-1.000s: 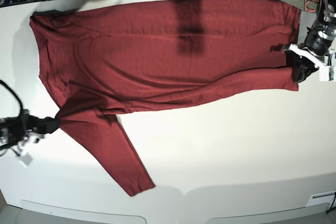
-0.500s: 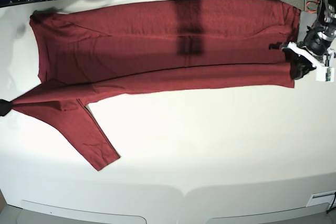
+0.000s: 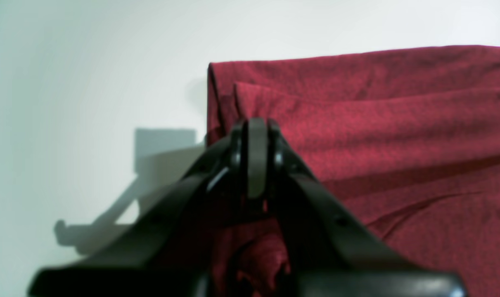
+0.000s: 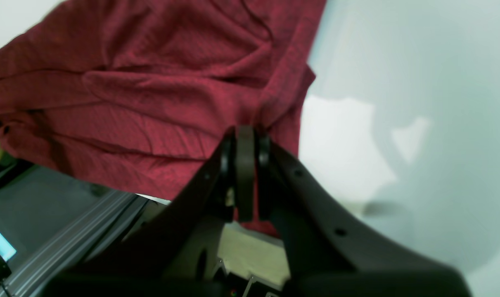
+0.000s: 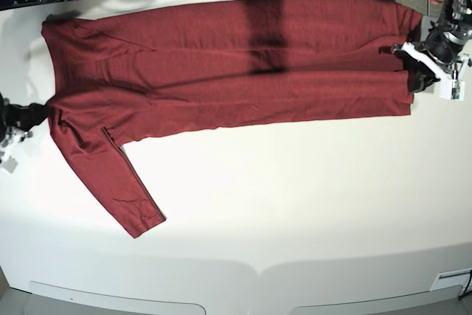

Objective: Fold the T-shirt properly
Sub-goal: 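Release the sleeve with the right gripper and open the left gripper, then move the left gripper over the shirt body and the right gripper to the sleeve cuff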

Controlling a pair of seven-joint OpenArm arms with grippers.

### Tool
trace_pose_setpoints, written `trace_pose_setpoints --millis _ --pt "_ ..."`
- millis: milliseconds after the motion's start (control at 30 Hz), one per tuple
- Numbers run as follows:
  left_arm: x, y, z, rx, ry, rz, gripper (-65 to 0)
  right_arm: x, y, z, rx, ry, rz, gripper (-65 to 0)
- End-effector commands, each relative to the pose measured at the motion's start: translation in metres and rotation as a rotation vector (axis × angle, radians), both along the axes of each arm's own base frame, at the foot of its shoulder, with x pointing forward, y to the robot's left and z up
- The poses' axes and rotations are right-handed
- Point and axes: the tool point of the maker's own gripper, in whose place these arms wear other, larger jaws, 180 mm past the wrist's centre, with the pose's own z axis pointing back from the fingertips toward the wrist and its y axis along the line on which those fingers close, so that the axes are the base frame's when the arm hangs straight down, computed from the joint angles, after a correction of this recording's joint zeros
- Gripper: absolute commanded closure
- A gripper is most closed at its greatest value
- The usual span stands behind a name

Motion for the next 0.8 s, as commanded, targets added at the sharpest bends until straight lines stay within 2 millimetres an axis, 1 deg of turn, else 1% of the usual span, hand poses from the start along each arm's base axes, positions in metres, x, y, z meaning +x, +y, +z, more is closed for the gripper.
trace_pose_setpoints --millis 0,100,233,267,300,367,400,433,467,533,600,667,767 --pt "0.007 0.004 0.013 0.008 -0.051 0.002 0.0 0.006 -0.005 0.011 0.009 -0.034 -0.024 0.0" --pt "0.005 0.004 0.012 0.009 -0.047 0.002 0.0 0.0 0.001 0.002 0.021 -0.014 -0.02 0.0" --pt "0.006 0.003 0.013 -0.003 -0.05 0.003 0.0 0.003 0.01 -0.002 0.039 -0.016 -0.01 0.0" --pt "0.006 0.002 0.013 -0.009 -0.052 0.003 0.0 0.005 0.013 -0.003 0.044 -0.021 -0.009 -3.0" --pt "0.006 0.001 0.013 -0.013 -0.053 0.001 -6.5 0.007 0.016 -0.004 0.05 -0.025 -0.007 -9.0" --pt "0.006 0.001 0.013 -0.012 -0.053 0.001 -22.2 0.009 0.02 -0.005 0.058 -0.032 -0.006 -19.6" --pt "0.006 0.002 0.013 -0.012 -0.052 0.001 -27.9 0.01 0.023 -0.006 0.063 -0.034 -0.004 -23.0" --pt "0.006 0.002 0.013 -0.012 -0.051 0.001 -31.4 0.011 0.025 -0.007 0.068 -0.036 -0.002 -25.3" --pt "0.006 0.001 0.013 -0.013 -0.05 0.001 -32.4 0.013 0.028 -0.008 0.072 -0.039 0.0 -25.7" --pt "0.006 0.001 0.014 -0.016 -0.054 0.001 -32.4 0.017 0.033 -0.008 0.082 -0.049 0.003 -25.7" --pt "0.008 -0.003 0.019 -0.04 -0.072 -0.002 -32.2 0.031 0.037 -0.005 0.093 -0.103 -0.017 -25.7" --pt "0.013 -0.014 0.032 -0.083 -0.115 -0.035 -32.1 0.05 0.041 0.003 0.107 -0.176 -0.039 -25.7" --pt "0.022 -0.031 0.061 -0.159 -0.202 -0.073 -32.1 0.079 0.055 0.02 0.137 -0.26 -0.037 -25.7"
